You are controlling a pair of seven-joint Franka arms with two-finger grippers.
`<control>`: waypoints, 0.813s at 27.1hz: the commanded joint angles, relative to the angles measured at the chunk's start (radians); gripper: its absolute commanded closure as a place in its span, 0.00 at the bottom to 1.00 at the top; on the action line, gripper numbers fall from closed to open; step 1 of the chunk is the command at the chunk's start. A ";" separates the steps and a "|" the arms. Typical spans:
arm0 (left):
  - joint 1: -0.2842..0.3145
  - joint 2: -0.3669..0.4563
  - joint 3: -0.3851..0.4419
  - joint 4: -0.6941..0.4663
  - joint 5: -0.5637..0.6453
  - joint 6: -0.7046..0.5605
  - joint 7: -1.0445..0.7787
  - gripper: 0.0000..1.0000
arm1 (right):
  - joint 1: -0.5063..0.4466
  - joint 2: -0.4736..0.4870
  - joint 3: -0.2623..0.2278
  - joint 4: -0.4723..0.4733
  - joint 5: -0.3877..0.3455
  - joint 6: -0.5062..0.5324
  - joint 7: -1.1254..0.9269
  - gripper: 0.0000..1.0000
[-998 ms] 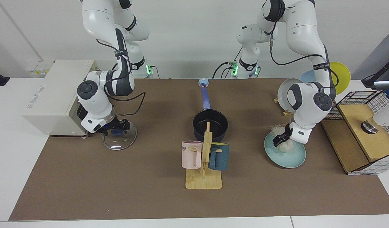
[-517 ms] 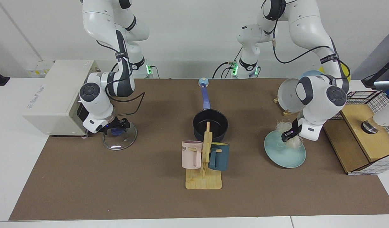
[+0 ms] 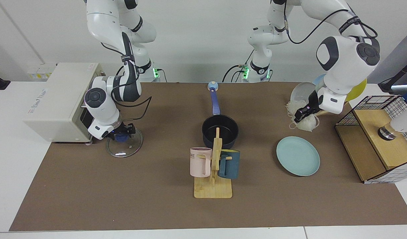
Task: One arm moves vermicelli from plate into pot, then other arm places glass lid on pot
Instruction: 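Carry the vermicelli into the pot while the right gripper lifts the lid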
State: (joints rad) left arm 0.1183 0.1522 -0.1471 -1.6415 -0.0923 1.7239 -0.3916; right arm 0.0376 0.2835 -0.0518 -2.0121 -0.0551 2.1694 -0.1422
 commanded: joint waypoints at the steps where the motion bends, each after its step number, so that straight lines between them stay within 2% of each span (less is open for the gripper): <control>1: -0.008 -0.109 -0.025 -0.061 -0.052 -0.041 -0.047 1.00 | -0.001 -0.007 0.006 -0.002 -0.006 -0.025 -0.030 0.57; 4: -0.008 -0.141 -0.081 -0.101 -0.055 -0.021 -0.084 1.00 | 0.004 -0.007 0.007 0.018 -0.008 -0.046 -0.030 0.82; 8: -0.008 -0.155 -0.160 -0.133 -0.073 0.029 -0.157 1.00 | 0.025 -0.007 0.007 0.068 -0.008 -0.104 -0.028 0.98; 16: -0.008 -0.154 -0.314 -0.251 -0.073 0.195 -0.213 1.00 | 0.027 -0.027 0.007 0.119 -0.008 -0.143 -0.028 1.00; 22: -0.015 -0.120 -0.380 -0.294 -0.093 0.321 -0.237 1.00 | 0.025 -0.076 0.009 0.139 -0.006 -0.144 -0.040 1.00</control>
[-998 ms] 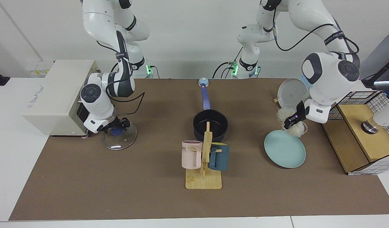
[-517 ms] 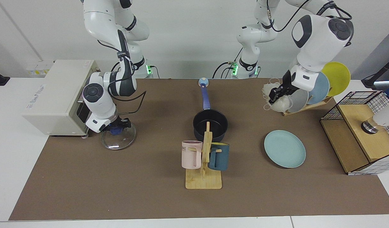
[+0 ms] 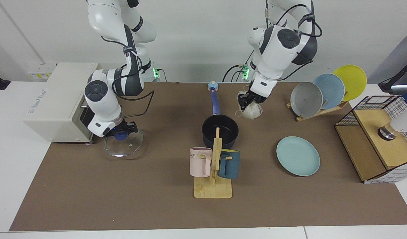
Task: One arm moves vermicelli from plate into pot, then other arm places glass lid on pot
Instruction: 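Carry the vermicelli into the pot while the right gripper lifts the lid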
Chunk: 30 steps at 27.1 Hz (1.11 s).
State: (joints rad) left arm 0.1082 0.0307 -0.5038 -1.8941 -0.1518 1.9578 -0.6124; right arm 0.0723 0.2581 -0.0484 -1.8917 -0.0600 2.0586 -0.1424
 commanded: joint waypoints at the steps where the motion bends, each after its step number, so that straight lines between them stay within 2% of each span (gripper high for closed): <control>1: -0.013 0.023 -0.031 -0.045 -0.034 0.113 -0.038 1.00 | -0.009 -0.063 0.005 0.019 0.000 -0.032 -0.043 1.00; 5: -0.059 0.077 -0.042 -0.054 -0.020 0.177 -0.110 1.00 | -0.009 -0.106 0.005 0.034 0.012 -0.052 -0.045 1.00; 12: -0.088 0.139 -0.045 -0.054 -0.018 0.250 -0.144 1.00 | -0.009 -0.141 0.005 0.095 0.052 -0.199 -0.045 1.00; 19: -0.114 0.228 -0.047 -0.045 0.110 0.326 -0.237 1.00 | -0.009 -0.149 0.007 0.098 0.062 -0.298 -0.042 1.00; 30: -0.117 0.296 -0.045 -0.022 0.188 0.349 -0.285 1.00 | 0.003 -0.157 0.013 0.095 0.058 -0.278 -0.026 1.00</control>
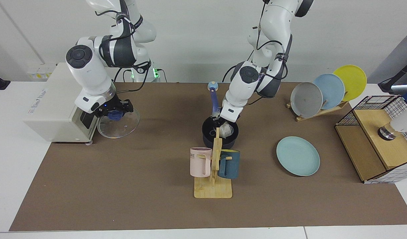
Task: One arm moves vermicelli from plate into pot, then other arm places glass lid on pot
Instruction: 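Carry the vermicelli into the pot while the right gripper lifts the lid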
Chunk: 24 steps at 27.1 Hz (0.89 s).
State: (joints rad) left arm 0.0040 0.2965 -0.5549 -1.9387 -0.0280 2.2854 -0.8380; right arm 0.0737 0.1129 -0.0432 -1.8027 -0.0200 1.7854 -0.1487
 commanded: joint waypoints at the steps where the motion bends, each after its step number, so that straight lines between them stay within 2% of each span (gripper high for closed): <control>1: -0.013 0.041 0.004 0.023 0.078 0.032 -0.073 1.00 | 0.002 -0.012 0.009 0.006 0.018 -0.001 -0.012 1.00; 3: -0.015 0.047 0.004 0.024 0.098 0.037 -0.101 1.00 | 0.003 -0.013 0.019 0.005 0.018 -0.001 0.010 1.00; 4: -0.016 0.047 0.004 0.024 0.103 0.039 -0.108 0.90 | 0.002 -0.013 0.032 0.006 0.018 -0.001 0.021 1.00; 9: -0.022 0.052 0.004 0.026 0.111 0.046 -0.108 0.00 | 0.003 -0.016 0.068 0.002 0.018 0.017 0.073 1.00; 14: -0.022 0.041 0.006 0.056 0.123 0.011 -0.112 0.00 | 0.003 -0.019 0.094 0.002 0.017 0.020 0.112 1.00; 22: 0.008 -0.011 0.029 0.191 0.122 -0.236 -0.093 0.00 | 0.002 -0.021 0.114 0.000 0.017 0.020 0.132 1.00; 24: 0.031 -0.014 0.036 0.234 0.122 -0.283 -0.073 0.00 | 0.002 -0.022 0.124 -0.003 0.017 0.020 0.133 1.00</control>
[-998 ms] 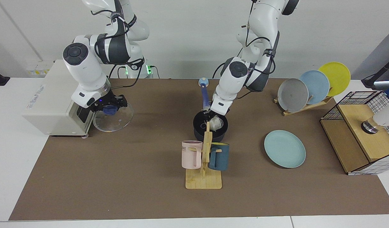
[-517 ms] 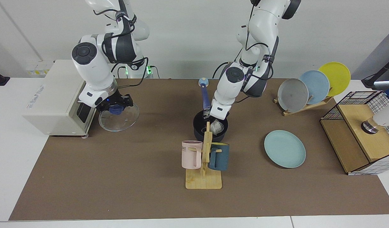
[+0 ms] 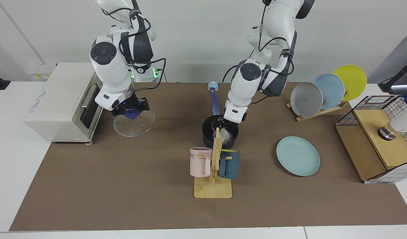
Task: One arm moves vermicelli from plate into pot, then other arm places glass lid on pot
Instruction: 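Carry the vermicelli into the pot while the right gripper lifts the lid, then withdraw the left gripper while the right gripper carries the lid over the pot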
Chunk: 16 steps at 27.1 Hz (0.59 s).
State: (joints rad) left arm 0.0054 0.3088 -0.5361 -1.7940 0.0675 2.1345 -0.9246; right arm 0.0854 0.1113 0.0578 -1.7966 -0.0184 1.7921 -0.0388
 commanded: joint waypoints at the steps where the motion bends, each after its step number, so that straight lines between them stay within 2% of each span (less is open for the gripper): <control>1: 0.044 -0.028 0.021 0.105 0.026 -0.157 0.033 0.00 | -0.010 -0.022 0.031 -0.010 0.015 0.013 0.030 1.00; 3: 0.070 -0.033 0.027 0.139 0.017 -0.217 0.105 0.00 | -0.010 -0.030 0.039 -0.015 0.015 0.019 0.049 1.00; 6: 0.087 -0.048 0.053 0.180 0.014 -0.301 0.200 0.00 | -0.010 -0.030 0.082 -0.017 0.009 0.035 0.114 1.00; 9: 0.087 -0.089 0.117 0.193 0.008 -0.366 0.274 0.00 | -0.010 -0.024 0.134 -0.012 0.002 0.041 0.200 1.00; 13: 0.087 -0.169 0.220 0.188 -0.054 -0.424 0.430 0.00 | -0.010 -0.016 0.240 -0.003 -0.003 0.062 0.357 1.00; 16: 0.088 -0.214 0.303 0.185 -0.087 -0.474 0.562 0.00 | -0.009 -0.007 0.289 0.000 -0.002 0.062 0.437 1.00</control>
State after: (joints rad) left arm 0.0957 0.1868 -0.3407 -1.5943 0.0383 1.7430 -0.5390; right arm 0.0863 0.1068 0.2672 -1.7965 -0.0190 1.8348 0.2668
